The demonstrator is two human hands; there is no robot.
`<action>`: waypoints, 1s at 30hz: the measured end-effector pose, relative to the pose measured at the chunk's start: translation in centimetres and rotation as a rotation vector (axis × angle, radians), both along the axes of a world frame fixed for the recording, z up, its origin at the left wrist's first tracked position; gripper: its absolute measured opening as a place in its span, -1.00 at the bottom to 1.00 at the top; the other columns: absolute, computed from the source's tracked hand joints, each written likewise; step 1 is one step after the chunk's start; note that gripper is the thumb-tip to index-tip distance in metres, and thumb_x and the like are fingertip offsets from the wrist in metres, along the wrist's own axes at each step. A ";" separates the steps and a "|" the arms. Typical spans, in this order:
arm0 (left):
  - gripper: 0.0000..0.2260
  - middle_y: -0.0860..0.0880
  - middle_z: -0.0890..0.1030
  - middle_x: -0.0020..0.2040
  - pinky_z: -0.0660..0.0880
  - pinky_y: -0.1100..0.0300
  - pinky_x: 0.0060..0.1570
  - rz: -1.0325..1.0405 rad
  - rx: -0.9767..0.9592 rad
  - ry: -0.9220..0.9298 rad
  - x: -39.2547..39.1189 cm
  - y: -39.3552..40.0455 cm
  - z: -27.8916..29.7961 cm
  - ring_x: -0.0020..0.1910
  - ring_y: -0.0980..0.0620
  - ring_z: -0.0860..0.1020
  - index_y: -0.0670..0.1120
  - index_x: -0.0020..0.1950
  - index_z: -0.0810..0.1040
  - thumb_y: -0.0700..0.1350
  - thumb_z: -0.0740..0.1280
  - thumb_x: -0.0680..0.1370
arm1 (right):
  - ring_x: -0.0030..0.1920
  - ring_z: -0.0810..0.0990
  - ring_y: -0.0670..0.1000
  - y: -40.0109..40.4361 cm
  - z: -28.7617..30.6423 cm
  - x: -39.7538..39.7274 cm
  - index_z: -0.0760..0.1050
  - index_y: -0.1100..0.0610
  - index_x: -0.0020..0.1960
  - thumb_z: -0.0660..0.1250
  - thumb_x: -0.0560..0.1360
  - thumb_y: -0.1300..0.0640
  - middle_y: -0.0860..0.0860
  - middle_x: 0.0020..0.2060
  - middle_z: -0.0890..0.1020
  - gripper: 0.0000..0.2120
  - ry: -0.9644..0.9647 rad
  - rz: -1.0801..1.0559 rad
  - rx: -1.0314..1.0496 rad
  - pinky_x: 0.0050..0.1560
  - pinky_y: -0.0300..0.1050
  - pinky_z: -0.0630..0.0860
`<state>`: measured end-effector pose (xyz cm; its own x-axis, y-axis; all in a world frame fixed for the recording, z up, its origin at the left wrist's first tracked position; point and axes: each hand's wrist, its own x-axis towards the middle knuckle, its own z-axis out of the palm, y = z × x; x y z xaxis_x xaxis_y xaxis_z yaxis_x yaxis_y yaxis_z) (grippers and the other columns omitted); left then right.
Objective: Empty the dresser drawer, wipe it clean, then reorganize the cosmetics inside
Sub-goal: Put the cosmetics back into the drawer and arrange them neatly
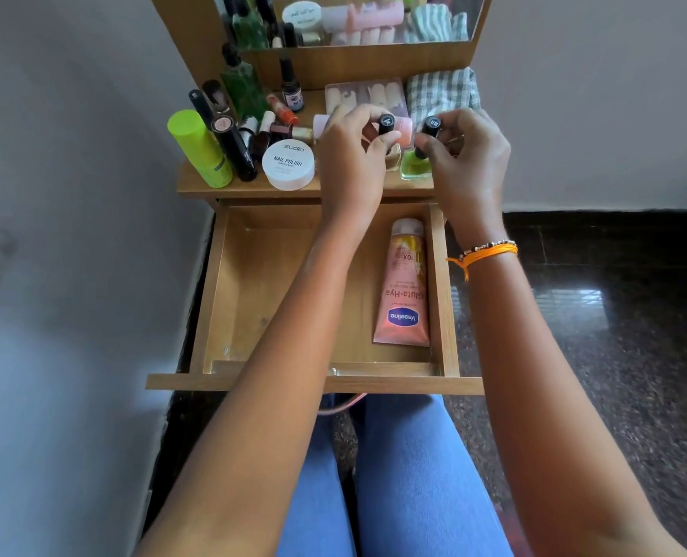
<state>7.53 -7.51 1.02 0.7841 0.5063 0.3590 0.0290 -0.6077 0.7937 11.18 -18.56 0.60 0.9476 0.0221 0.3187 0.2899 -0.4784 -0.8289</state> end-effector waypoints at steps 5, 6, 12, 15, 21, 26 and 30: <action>-0.87 -0.01 0.53 -0.09 0.39 0.53 -0.11 -0.098 -0.023 0.015 -5.4 1.9 0.9 -0.18 0.21 0.52 -0.21 -0.04 0.64 -0.25 0.44 0.42 | -0.26 0.51 0.00 0.4 0.1 -4.4 0.55 0.22 -0.11 0.40 0.38 0.20 0.12 -0.26 0.57 -0.87 0.013 0.142 -0.017 -0.18 -0.16 0.47; -0.87 -0.01 0.55 -0.08 0.40 0.53 -0.09 -0.099 -0.038 0.044 -6.7 2.4 0.7 -0.17 0.21 0.54 -0.21 -0.05 0.64 -0.26 0.44 0.42 | -0.27 0.50 0.00 0.7 -0.1 -5.5 0.54 0.20 -0.11 0.40 0.37 0.20 0.11 -0.28 0.57 -0.88 0.028 0.179 -0.025 -0.18 -0.12 0.48; -0.87 0.06 0.56 -0.14 0.44 0.40 -0.07 -0.077 -0.093 0.330 -14.3 6.4 -1.8 -0.14 0.11 0.58 -0.07 -0.08 0.66 -0.24 0.44 0.41 | -0.28 0.50 -0.05 3.2 -2.9 -11.9 0.55 0.14 -0.12 0.41 0.40 0.17 -0.04 -0.31 0.56 -0.91 0.147 0.362 -0.200 -0.17 -0.09 0.51; -0.88 0.03 0.59 -0.13 0.52 0.26 -0.02 -0.085 -0.059 0.493 -17.2 8.3 -3.0 -0.15 0.08 0.60 -0.06 -0.11 0.66 -0.25 0.46 0.40 | -0.20 0.58 0.05 5.0 -4.6 -14.5 0.55 0.14 -0.14 0.39 0.38 0.16 0.02 -0.27 0.63 -0.91 0.200 0.463 -0.332 -0.14 -0.07 0.52; -0.89 0.00 0.65 -0.12 0.44 0.27 -0.20 -0.044 0.079 0.689 -20.0 10.0 -4.5 -0.28 0.11 0.52 -0.04 -0.16 0.67 -0.23 0.48 0.39 | -0.16 0.61 0.09 7.6 -6.5 -17.7 0.57 0.12 -0.13 0.35 0.38 0.16 0.06 -0.22 0.67 -0.91 0.290 0.576 -0.490 -0.16 -0.14 0.51; -0.90 -0.07 0.66 -0.15 0.48 0.20 -0.20 -0.013 0.117 0.765 -20.8 10.1 -5.3 -0.19 0.01 0.59 -0.07 -0.17 0.68 -0.26 0.47 0.39 | -0.15 0.62 0.11 8.8 -6.9 -18.3 0.58 0.13 -0.12 0.35 0.40 0.16 0.09 -0.19 0.68 -0.91 0.314 0.636 -0.557 -0.09 -0.11 0.57; -0.89 -0.09 0.66 -0.09 0.53 0.17 -0.12 0.008 0.115 0.819 -21.3 10.4 -5.5 -0.13 -0.03 0.61 -0.08 -0.09 0.69 -0.25 0.47 0.42 | -0.12 0.62 0.12 9.2 -6.6 -18.4 0.60 0.14 -0.11 0.38 0.40 0.15 0.10 -0.17 0.68 -0.91 0.326 0.666 -0.571 -0.05 -0.06 0.57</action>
